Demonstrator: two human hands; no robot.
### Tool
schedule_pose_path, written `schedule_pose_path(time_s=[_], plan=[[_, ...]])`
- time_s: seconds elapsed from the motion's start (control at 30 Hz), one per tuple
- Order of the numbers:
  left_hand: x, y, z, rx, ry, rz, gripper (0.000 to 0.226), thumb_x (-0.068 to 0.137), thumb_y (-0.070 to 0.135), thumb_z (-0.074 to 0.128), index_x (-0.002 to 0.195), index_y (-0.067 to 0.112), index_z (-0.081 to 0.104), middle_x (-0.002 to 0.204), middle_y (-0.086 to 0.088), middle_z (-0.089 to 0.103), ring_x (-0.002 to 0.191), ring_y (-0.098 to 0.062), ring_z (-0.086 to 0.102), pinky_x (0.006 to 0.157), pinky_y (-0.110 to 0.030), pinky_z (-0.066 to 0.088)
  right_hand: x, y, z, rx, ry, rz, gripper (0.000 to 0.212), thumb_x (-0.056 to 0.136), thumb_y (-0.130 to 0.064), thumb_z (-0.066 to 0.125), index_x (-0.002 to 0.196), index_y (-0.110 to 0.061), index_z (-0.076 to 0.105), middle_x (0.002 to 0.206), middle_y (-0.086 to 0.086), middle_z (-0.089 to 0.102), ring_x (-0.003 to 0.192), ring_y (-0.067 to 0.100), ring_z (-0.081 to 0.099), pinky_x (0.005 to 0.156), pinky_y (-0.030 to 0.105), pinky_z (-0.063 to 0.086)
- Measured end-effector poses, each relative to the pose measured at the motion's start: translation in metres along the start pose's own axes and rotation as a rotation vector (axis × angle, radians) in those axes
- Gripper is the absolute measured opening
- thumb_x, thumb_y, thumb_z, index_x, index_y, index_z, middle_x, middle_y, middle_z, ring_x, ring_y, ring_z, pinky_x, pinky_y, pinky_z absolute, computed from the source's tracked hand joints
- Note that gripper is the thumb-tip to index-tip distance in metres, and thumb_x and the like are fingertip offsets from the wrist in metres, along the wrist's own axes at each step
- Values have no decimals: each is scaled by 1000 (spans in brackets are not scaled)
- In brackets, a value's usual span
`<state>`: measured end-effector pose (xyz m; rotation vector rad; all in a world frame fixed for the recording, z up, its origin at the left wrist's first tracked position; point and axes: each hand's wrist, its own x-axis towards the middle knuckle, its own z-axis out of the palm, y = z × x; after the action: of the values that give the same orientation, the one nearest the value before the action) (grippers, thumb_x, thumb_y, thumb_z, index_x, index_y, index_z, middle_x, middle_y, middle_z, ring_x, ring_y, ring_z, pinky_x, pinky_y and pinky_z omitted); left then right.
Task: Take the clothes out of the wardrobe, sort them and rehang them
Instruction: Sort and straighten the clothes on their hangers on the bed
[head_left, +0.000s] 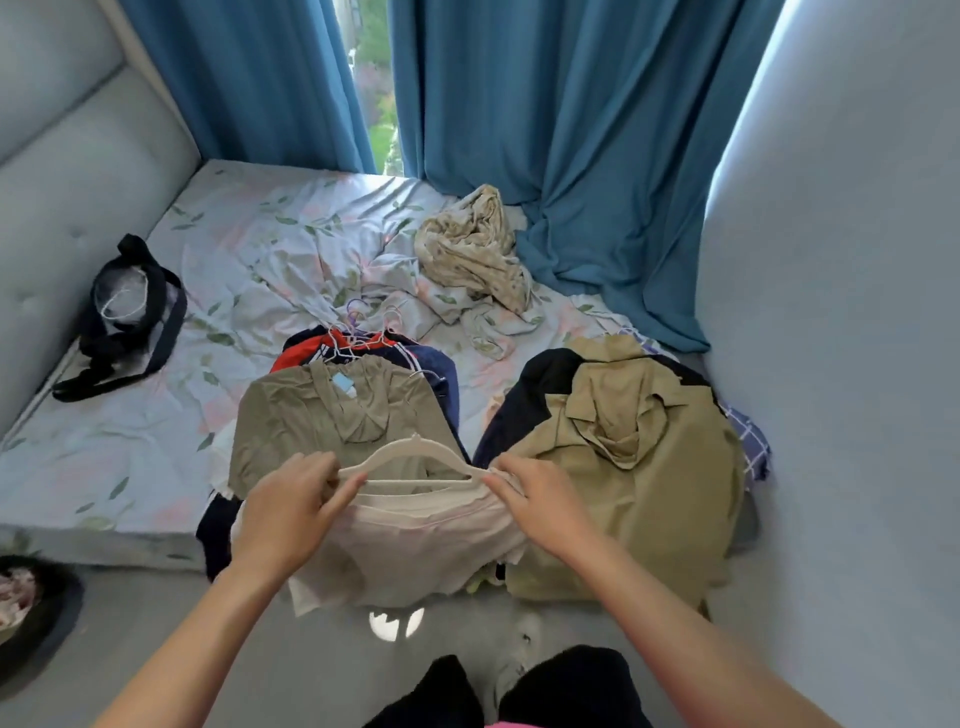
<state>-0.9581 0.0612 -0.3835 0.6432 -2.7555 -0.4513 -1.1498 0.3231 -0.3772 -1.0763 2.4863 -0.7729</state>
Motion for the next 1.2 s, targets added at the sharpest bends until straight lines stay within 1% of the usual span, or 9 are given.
schedule_pose_path(time_s=[0.2,0.43,0.57,0.67,0.77,0.83,0.93,1.0,1.2], plan=[[-23,42,-2,-58,-92,124,45,97,63,47,70,27,41,62,11,44,61,-9,45,50,-28,31,-82,3,-22,6,98,151,26,104,-48,54,85,-31,55,79,-14,62,77,6,59,71,39,53],[-27,101,-5,-81,-92,161,46,99,61,55,71,28,41,64,10,47,62,-9,46,51,-32,42,-123,23,-61,64,215,240,21,101,-47,62,87,-31,66,81,-17,67,77,4,63,70,37,56],[-21,149,6,-97,-68,173,45,96,54,64,68,27,42,62,11,47,59,-10,46,50,-31,39,-140,53,-87,98,294,273,19,98,-44,66,85,-31,67,79,-17,67,75,3,64,70,38,56],[-14,193,23,-87,-94,202,46,96,51,67,67,26,41,61,10,47,58,-11,46,49,-29,32,-156,84,-115,111,294,275,18,99,-39,67,84,-29,66,78,-13,67,74,3,62,67,29,52],[-6,235,43,-93,-118,211,47,98,54,64,69,24,42,62,9,48,59,-11,47,51,-32,35,-170,117,-147,94,265,262,20,102,-37,64,86,-25,64,80,-12,66,78,1,61,64,14,42],[1,260,54,-100,-122,217,46,100,56,59,71,25,42,63,8,49,60,-10,48,52,-32,36,-174,140,-169,64,251,240,19,103,-37,62,88,-25,63,80,-13,65,79,-1,61,64,11,39],[11,291,67,-106,-118,209,45,101,58,54,73,25,42,64,8,51,60,-9,50,50,-33,35,-175,173,-195,17,234,239,22,104,-42,58,89,-26,61,79,-11,64,76,2,60,68,29,51],[20,305,73,-107,-108,206,46,102,57,54,73,24,42,64,9,51,60,-10,49,50,-33,32,-172,191,-206,-12,226,233,26,105,-46,54,88,-26,58,79,-8,63,77,11,61,70,40,53],[72,315,85,-143,-89,235,42,103,55,55,74,27,44,66,11,51,62,-8,48,51,-35,41,-138,221,-229,1,264,181,31,105,-45,53,85,-22,56,75,-8,57,77,10,55,69,39,48]])
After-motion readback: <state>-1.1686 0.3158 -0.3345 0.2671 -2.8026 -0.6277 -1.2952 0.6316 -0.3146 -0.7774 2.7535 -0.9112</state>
